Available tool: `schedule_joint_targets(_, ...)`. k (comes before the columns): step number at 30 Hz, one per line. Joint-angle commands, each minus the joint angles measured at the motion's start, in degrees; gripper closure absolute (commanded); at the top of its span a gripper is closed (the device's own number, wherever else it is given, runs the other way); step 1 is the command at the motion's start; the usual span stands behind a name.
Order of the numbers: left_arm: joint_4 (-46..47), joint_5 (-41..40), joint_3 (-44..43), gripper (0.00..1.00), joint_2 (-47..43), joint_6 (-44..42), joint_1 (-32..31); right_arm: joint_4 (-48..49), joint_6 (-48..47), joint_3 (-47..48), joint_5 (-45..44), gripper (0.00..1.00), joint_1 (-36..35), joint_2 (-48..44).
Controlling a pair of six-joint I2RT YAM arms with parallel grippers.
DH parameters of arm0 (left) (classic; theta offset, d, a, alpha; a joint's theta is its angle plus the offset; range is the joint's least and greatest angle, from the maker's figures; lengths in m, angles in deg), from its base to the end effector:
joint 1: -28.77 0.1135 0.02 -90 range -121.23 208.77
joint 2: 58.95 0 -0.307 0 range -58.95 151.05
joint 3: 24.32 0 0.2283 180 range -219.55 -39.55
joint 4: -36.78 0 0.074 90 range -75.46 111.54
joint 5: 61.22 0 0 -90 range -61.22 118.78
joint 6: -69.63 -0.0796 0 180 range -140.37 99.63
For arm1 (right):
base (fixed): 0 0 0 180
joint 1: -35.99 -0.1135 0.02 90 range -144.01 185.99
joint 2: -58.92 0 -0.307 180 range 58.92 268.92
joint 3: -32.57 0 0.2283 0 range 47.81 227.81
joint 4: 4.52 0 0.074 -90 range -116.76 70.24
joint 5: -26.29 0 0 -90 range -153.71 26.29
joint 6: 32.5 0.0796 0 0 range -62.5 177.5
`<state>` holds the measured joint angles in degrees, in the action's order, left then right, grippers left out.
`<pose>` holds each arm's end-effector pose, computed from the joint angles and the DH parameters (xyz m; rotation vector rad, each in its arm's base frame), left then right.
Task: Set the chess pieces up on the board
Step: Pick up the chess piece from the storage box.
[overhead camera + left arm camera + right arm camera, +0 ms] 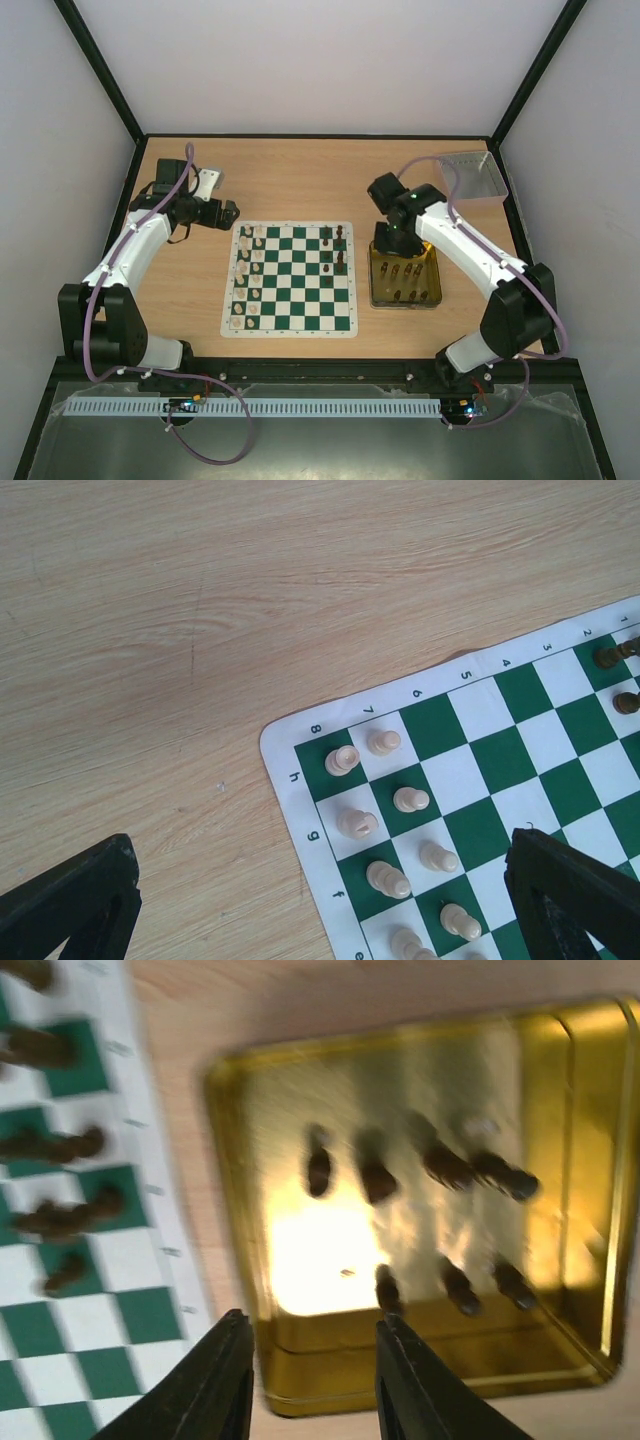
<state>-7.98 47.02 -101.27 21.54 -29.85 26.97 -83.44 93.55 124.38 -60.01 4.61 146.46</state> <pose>0.2957 -0.0342 0.2905 0.3784 2.3522 -0.3202 0.2322 0.1476 0.2893 0.1070 2.9377 0.2989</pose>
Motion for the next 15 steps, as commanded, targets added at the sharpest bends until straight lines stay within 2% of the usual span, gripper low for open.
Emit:
schedule_joint_targets(1,-0.59,0.75,-0.78,0.01,0.03,-0.16,0.40,-2.22,0.07,-9.07,-1.42,0.68,2.34,-3.42)
schedule_joint_targets(5,-0.71,0.83,-1.17,0.01,0.69,-0.11,0.39,0.99,1.48,-15.21,0.29,0.68,3.29,-5.76)
schedule_joint_targets(15,-0.98,0.68,-1.58,0.01,1.40,-0.20,0.31,6.62,1.64,-21.17,2.58,0.68,3.51,-4.82)
